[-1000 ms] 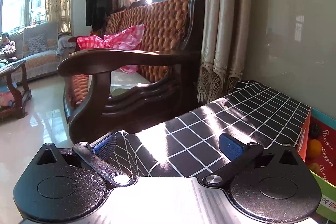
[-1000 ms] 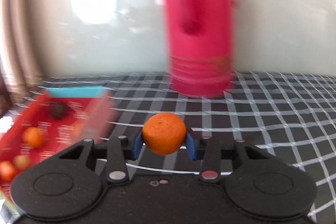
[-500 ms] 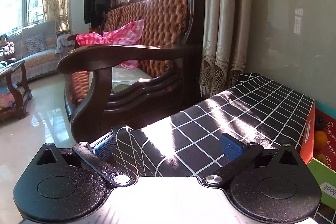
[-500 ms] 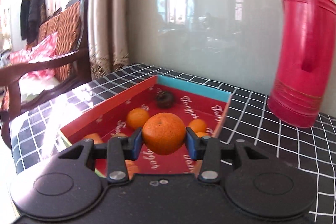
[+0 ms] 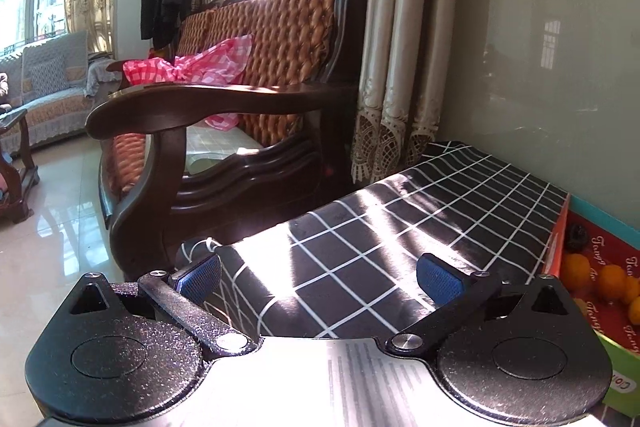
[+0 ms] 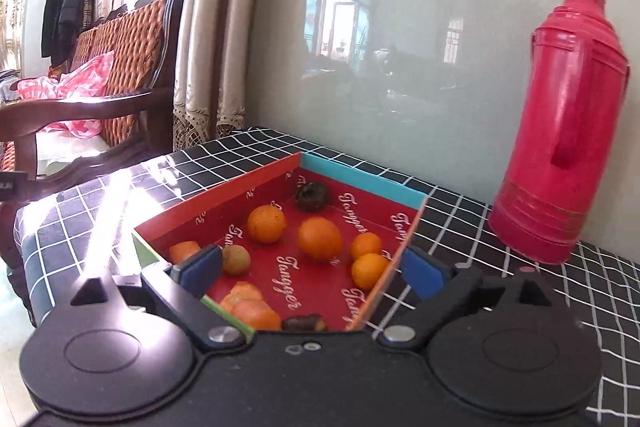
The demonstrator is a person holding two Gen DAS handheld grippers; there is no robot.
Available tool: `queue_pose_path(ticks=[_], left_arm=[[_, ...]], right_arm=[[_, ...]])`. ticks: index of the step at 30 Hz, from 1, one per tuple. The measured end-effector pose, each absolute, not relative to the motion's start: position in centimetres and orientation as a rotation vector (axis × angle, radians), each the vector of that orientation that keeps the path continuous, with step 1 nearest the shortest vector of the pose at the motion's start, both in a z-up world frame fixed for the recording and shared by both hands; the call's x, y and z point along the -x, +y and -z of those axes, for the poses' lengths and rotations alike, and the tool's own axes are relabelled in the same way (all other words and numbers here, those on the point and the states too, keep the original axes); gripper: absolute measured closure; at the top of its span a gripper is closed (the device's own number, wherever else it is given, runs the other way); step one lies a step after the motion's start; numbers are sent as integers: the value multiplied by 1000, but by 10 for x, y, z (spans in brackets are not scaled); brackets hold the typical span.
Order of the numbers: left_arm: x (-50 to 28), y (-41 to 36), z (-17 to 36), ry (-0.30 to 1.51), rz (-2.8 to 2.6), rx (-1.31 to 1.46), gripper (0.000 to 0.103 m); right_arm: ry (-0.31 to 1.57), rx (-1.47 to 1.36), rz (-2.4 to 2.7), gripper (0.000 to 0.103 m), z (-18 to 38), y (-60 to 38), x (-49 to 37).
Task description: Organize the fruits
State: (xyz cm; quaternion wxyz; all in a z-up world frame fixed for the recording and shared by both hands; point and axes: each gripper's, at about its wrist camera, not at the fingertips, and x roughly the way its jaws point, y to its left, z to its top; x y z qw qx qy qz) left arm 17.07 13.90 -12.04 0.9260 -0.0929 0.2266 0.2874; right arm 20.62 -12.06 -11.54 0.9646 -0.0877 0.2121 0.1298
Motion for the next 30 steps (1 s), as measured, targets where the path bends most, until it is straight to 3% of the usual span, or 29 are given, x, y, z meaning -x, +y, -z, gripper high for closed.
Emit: queue_pose_path(ticks=[8, 19, 30], left_arm=[[-161, 77, 99, 454, -342, 92, 0], [-45, 18, 19, 342, -138, -5, 0], [12, 13, -10, 342, -109, -5, 0]], right_arm=[[444, 33, -85, 6, 83, -169, -130], [479, -184, 37, 6, 34, -201, -38], [435, -74, 80, 6, 18, -183, -4]])
